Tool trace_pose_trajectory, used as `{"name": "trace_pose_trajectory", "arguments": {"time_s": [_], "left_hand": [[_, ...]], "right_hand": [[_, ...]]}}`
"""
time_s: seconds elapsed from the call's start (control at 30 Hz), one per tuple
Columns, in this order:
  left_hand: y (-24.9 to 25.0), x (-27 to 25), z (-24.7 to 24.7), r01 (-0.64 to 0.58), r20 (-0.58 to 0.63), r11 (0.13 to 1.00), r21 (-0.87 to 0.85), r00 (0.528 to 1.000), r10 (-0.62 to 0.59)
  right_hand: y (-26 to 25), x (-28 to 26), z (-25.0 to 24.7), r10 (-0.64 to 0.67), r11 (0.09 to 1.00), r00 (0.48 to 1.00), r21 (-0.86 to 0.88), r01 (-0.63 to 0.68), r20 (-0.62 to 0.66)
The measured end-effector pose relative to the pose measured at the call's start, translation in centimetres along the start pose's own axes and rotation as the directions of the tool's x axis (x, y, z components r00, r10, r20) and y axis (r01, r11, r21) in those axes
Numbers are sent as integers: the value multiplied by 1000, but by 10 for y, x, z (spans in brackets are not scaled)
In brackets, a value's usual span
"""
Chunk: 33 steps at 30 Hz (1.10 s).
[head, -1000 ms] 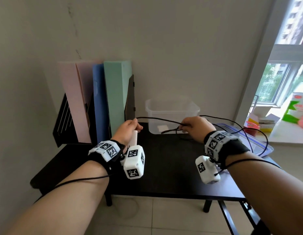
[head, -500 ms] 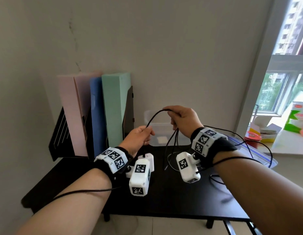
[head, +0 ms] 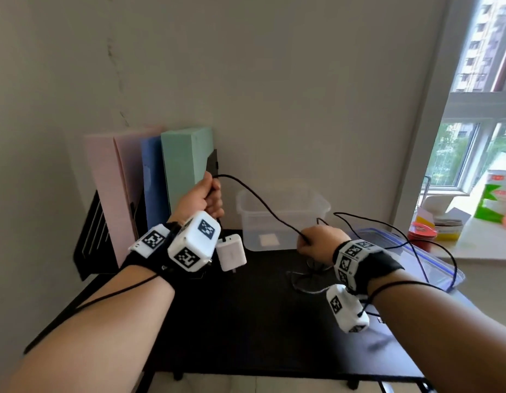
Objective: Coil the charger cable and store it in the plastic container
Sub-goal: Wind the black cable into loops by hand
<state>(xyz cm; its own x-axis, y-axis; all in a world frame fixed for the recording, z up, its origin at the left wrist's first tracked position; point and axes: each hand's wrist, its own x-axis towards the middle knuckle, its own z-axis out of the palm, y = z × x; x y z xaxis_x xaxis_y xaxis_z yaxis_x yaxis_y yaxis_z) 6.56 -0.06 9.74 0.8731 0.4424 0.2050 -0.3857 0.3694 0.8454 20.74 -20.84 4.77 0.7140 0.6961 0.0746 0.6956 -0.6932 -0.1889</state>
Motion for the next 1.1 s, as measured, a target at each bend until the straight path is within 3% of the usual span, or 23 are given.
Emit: {"name": "trace_pose_trajectory", "arguments": {"time_s": [0.07,0.17,0.27,0.3,0.37,0.43,0.47,0.53,0.63,0.83,0.9,1.0,1.1], "left_hand": [[4,0,-3,-5,-15,1000,22,1000,5],[0,-2,-5,52,-48,998,35,998,-50],[-4,-3,-7,103,-67,995,1,992,-103],[-4,-4,-7,110,-64,994,-20,992,-112],[-5,-6,-6,115,-59,992,-59,991,-118],[-6,-7,-3,108,-61,991,-85,992,-113],[-8,-8,-1,105,-62,990,-94,992,-111],[-10,-8,3,105,-61,987,-124,992,-113],[-14,-8,9,125,-67,971,-204,988,-141],[-30,-9,19,129,-35,981,-145,990,-135],[-32,-9,22,147,-45,985,-89,987,-152],[-33,-8,20,171,-51,985,-15,984,-171],[-30,-9,17,176,-17,984,19,984,-176]], "right_hand": [[12,4,1,76,978,997,197,-68,-34],[13,9,-6,130,847,978,532,-25,-161],[0,9,-16,195,695,953,718,31,-231],[-3,9,-18,215,690,942,723,40,-258],[-9,6,-22,217,806,928,592,4,-302],[-18,-1,-25,148,966,956,243,-85,-254],[-23,-4,-25,94,996,969,25,-90,-229],[-34,-7,-24,-69,956,980,-293,11,-188],[-48,-7,-20,-296,819,951,-536,205,-89],[-74,-14,-21,-528,653,847,-611,448,57],[-78,-17,-22,-558,684,830,-551,477,27],[-78,-22,-25,-518,806,854,-359,470,-46],[-78,-26,-33,-482,858,866,-275,435,-133]]}}
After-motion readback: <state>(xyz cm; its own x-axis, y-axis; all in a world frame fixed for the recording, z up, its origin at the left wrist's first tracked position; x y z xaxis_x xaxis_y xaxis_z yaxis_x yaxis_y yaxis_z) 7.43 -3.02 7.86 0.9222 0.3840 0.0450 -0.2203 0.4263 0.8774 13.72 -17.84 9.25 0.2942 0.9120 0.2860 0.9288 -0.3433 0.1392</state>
